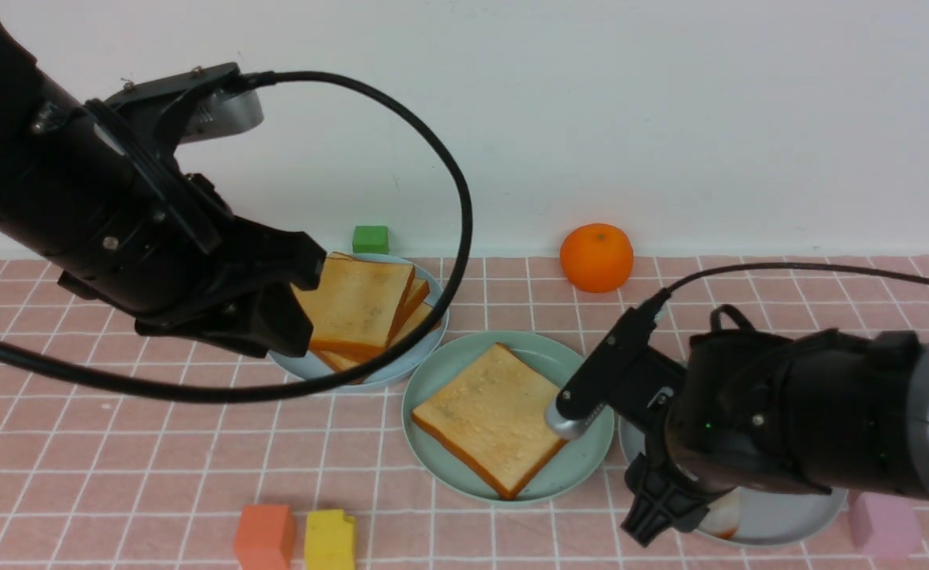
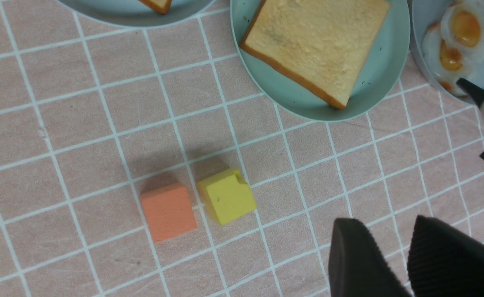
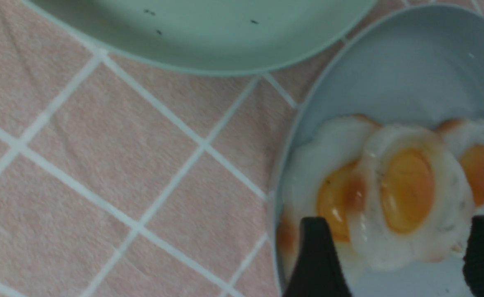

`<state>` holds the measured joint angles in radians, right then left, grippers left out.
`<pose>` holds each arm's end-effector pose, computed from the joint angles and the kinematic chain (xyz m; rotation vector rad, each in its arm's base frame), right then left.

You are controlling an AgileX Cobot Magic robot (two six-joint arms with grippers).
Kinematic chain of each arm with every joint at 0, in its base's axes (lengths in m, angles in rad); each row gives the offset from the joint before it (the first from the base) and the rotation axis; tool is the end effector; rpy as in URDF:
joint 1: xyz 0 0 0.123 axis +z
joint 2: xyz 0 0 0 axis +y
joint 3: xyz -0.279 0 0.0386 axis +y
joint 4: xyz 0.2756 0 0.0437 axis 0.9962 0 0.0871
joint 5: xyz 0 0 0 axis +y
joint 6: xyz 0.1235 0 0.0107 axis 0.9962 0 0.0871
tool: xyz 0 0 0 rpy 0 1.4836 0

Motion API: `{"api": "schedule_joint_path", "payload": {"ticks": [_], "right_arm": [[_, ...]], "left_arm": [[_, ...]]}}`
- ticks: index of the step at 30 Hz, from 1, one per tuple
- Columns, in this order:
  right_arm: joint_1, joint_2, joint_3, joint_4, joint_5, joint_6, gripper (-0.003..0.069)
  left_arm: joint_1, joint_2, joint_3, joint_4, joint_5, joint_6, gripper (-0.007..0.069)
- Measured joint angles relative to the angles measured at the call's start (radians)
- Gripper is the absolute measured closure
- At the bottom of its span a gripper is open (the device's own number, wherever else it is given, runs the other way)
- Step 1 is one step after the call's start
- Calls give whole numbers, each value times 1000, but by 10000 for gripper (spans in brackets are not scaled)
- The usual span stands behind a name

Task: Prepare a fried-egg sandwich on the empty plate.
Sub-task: Use the right arm to grab a fried egg

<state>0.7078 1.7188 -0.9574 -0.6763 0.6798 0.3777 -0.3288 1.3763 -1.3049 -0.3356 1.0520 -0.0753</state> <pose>0.2948 0.1880 0.1271 -1.0706 2.4668 -0.4137 0.2961 -0.1385 0.3274 0.2181 2.6198 -0.5820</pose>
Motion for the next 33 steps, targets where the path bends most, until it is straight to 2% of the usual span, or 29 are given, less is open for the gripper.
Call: {"api": "schedule_joint_path", "payload": {"ticks": [8,16,22,26,30,33], "right_arm": [[-72,15,-1,-2,-23,36,221],[-72,22,-2,49,-44,36,221],[-72,95,-3,3,-53,36,239],[-72,111,-7,-27,-57,36,293],[-72,117,-9,-46,-57,36,478],[-72,117,-10,-46,-52,36,523]], "left_arm": [[0,0,0,0,0,0,382],[0,0,0,0,-1,0,382],[0,0,0,0,-8,0,382],[0,0,0,0,-8,0,382],[0,0,0,0,-10,0,382],[0,0,0,0,-14,0,382]]}}
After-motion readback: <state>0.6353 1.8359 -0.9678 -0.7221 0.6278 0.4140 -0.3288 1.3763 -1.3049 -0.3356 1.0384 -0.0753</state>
